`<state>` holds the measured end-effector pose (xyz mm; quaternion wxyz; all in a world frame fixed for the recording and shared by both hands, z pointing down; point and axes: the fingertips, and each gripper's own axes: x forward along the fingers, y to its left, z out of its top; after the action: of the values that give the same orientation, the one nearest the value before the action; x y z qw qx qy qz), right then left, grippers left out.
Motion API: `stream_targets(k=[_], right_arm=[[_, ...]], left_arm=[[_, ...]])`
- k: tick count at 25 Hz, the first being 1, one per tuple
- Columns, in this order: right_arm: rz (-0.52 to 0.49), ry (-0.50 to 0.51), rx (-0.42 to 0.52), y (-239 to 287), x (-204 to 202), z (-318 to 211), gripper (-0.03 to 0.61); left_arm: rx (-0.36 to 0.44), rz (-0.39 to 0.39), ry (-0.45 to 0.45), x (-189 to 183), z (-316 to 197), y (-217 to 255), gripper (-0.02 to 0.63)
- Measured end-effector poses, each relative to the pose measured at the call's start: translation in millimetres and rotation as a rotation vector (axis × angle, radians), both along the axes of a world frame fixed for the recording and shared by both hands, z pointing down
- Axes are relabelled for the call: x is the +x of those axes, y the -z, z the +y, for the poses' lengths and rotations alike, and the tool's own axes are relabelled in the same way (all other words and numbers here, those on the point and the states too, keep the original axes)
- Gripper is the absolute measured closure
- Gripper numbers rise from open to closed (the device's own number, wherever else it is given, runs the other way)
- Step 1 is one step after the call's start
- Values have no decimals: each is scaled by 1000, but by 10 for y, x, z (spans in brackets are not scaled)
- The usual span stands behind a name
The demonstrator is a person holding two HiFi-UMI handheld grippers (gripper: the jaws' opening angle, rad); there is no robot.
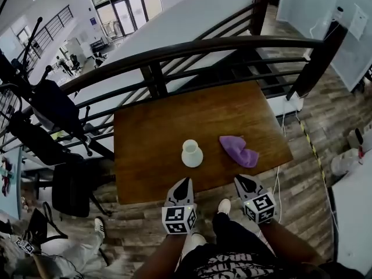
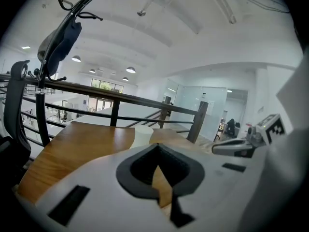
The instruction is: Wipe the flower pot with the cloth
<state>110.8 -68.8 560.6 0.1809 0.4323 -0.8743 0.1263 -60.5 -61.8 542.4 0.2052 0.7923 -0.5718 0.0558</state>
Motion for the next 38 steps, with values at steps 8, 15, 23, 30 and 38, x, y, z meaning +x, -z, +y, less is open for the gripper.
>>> stream_targets(k=[8,15,23,30,38], right_arm=[[79,25,-146,-493,273,-816,498],[183,60,-257,-1055,378,-1215,421],[358,100,-372,-1665,510,-1475,402],[492,166,-418,-1968,516,-1517,435],[458,110,-382,-1650,486,-1647,523]], left_arm=[[-63,-10,92,-118,-506,-179,614],[-68,-46,169,-357,-730,-119,614],[-37,-88,212,-499,-1120,249,614],[-39,-87,129,-381,-1346,364,614],[-89,-82,-60,-184,-1538,278,614]])
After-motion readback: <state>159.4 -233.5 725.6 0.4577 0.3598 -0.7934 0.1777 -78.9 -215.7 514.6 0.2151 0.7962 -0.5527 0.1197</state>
